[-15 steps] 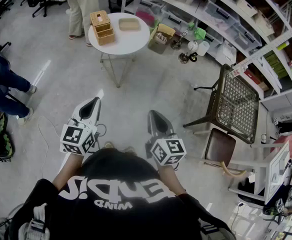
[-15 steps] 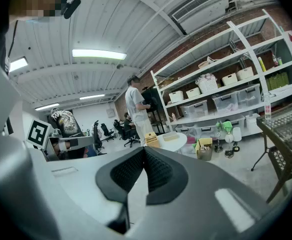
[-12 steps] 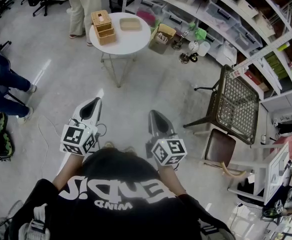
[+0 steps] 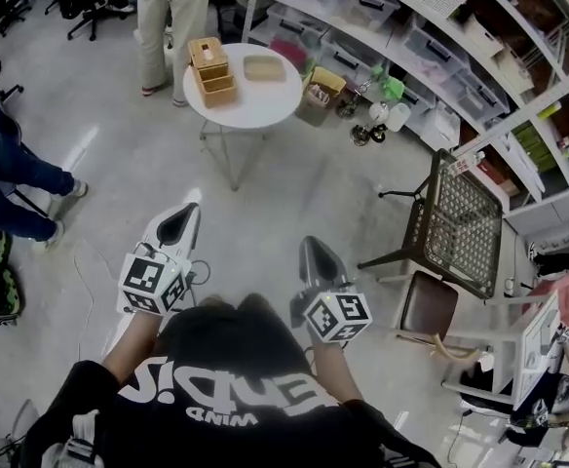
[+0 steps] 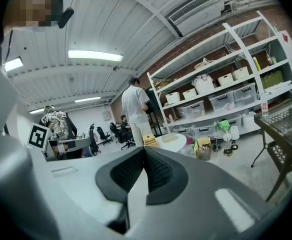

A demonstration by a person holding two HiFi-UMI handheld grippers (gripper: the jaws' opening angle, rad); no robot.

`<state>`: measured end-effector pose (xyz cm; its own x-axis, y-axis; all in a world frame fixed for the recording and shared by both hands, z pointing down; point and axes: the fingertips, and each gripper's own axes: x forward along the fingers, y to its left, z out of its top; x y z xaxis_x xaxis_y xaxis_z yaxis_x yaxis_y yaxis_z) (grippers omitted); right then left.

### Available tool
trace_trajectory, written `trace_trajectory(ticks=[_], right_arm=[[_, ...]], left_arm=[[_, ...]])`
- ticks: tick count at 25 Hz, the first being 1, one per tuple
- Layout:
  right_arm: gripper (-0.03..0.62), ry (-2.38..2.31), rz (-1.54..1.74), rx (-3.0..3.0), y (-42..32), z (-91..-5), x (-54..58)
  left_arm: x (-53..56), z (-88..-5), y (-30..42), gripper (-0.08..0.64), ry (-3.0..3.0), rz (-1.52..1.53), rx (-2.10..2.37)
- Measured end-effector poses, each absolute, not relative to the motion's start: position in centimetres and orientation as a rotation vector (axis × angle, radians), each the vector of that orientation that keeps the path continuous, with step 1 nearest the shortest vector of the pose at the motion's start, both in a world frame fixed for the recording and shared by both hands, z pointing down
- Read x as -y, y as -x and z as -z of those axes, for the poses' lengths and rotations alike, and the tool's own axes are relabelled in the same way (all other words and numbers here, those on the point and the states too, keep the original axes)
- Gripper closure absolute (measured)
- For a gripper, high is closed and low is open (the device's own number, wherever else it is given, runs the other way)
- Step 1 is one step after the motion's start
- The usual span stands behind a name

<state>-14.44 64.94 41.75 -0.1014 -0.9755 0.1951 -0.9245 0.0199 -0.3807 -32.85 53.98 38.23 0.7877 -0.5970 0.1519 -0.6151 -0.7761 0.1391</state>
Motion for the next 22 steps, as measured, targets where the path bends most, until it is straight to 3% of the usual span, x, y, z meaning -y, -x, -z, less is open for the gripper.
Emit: trace_trajectory(ticks=[10,22], right_arm=[[0.592,2.046,0.644,-2.102,14.4,-42.3,-60.5],[0.592,2.011,0.645,-2.097,8.1,-43.2,-49.6]], left_arm=[[-48.8,-39.0,31.9,0.558,-2.791,-0.123,0.920],[-39.2,-39.2,25.7,0.558,-2.816,-0.144,0.924]])
